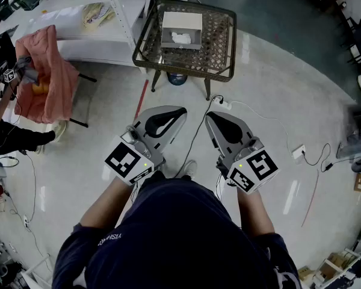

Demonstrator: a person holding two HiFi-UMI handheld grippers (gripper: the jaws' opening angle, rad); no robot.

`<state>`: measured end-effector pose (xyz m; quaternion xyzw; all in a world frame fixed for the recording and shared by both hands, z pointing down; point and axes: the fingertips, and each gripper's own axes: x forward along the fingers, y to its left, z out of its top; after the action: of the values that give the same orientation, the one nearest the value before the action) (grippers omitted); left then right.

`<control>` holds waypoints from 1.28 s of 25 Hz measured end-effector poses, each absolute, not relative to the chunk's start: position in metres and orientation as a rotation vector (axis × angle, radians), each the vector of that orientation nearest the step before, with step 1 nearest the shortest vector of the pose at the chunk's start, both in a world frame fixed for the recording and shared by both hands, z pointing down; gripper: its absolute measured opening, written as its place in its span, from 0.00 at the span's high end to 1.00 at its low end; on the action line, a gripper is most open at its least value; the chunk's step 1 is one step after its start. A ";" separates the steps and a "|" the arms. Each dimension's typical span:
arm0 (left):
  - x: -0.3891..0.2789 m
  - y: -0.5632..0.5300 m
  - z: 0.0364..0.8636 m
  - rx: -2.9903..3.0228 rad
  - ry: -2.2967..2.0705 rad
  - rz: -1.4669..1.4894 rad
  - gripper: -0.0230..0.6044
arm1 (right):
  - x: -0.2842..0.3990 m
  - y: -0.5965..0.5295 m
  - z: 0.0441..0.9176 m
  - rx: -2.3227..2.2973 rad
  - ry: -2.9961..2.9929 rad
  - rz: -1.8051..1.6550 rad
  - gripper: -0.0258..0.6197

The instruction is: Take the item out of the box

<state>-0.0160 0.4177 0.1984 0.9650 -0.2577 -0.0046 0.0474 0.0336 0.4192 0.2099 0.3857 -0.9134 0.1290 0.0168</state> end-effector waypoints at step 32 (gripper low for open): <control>0.023 0.372 0.227 2.862 -0.934 -0.011 0.95 | 0.081 0.371 0.234 1.107 -2.836 0.404 0.93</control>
<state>0.0226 0.3721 0.2267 0.9486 -0.3095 -0.0035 0.0657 0.0812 0.3705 0.2336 0.3602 -0.9229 0.1315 0.0355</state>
